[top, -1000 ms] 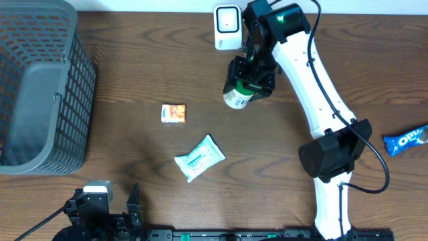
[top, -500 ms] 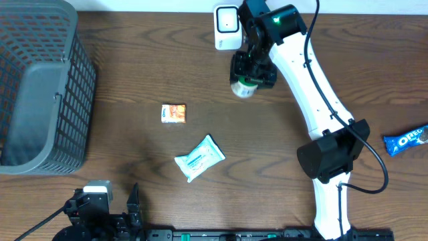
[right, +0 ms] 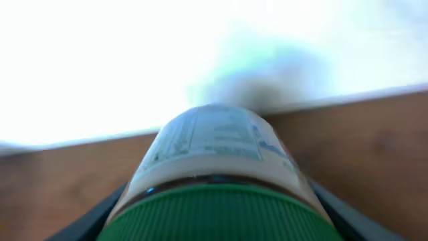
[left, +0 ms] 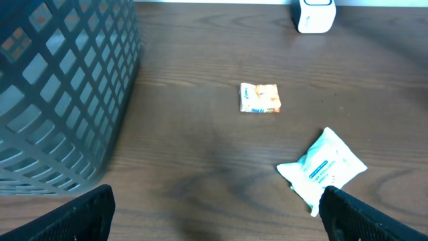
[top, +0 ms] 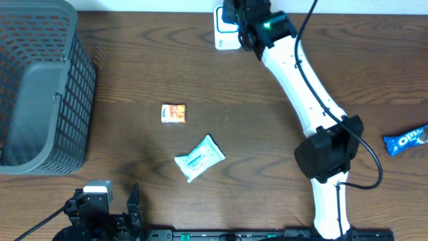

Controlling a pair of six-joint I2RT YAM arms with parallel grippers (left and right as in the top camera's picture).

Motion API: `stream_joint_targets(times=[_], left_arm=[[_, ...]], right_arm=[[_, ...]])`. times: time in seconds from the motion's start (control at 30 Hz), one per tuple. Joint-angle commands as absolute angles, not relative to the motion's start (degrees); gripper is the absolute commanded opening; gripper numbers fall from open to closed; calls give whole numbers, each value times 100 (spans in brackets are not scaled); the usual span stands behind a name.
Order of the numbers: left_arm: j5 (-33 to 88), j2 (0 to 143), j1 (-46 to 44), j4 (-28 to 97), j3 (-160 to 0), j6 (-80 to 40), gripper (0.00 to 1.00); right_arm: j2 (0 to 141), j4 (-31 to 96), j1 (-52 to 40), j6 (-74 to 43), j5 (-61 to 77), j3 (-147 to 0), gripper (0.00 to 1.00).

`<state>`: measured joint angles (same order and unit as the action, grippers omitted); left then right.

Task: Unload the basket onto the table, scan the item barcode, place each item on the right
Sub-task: 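Carry jar to the right table edge beside the Oreo pack and release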

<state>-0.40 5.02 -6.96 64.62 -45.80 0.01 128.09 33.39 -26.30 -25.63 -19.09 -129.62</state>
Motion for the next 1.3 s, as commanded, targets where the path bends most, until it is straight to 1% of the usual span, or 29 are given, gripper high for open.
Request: stream_joint_targets(times=[0.0, 0.13, 0.23, 0.5, 0.67, 0.73, 0.87, 0.9, 0.93, 1.0, 1.03, 1.13, 1.17, 1.27], left_arm=[[-113, 467, -720, 6469, -4593, 38, 98], [-113, 467, -720, 6469, -4591, 38, 98], [-113, 467, -720, 6469, -4591, 38, 98], [-113, 467, -720, 6469, -4593, 38, 98], [-113, 467, -720, 6469, -4591, 38, 98], [-113, 467, -720, 6469, -4591, 38, 98], [-113, 467, -720, 6469, -4591, 38, 98], [-113, 467, -720, 6469, -4593, 38, 98], [-113, 467, -720, 6469, -4591, 38, 98], [-113, 467, -720, 6469, -4591, 38, 98], [-113, 467, -720, 6469, -4591, 38, 98], [-113, 467, -720, 6469, -4593, 38, 98], [-113, 467, -720, 6469, -4591, 38, 98], [-113, 467, -720, 6469, -4593, 38, 98]], right_arm=[[13378, 2259, -2685, -1463, -2241, -12582, 42], [14140, 803, -2681, -740, -2397, -12578, 42], [14556, 154, -2676, -650, -2899, -12578, 40], [14888, -714, -2622, -504, -3015, -12582, 40], [14573, -314, -2641, -202, -3367, -12709, 38], [14226, 161, -2646, -202, -3579, -12709, 38], [13382, 1769, -2615, -257, -3791, -12709, 40], [13133, 2464, -2578, -460, -3780, -12709, 41], [12991, 2871, -2547, -593, -3756, -12709, 42], [12516, 4477, -2370, -1188, -3645, -12709, 43], [12416, 4912, -2300, -1446, -3636, -12709, 43], [12140, 6353, -1938, -2327, -3148, -12709, 41], [12095, 6831, -1723, -2565, -2781, -12709, 40], [12125, 7601, -1068, -2801, -1994, -12702, 35]])
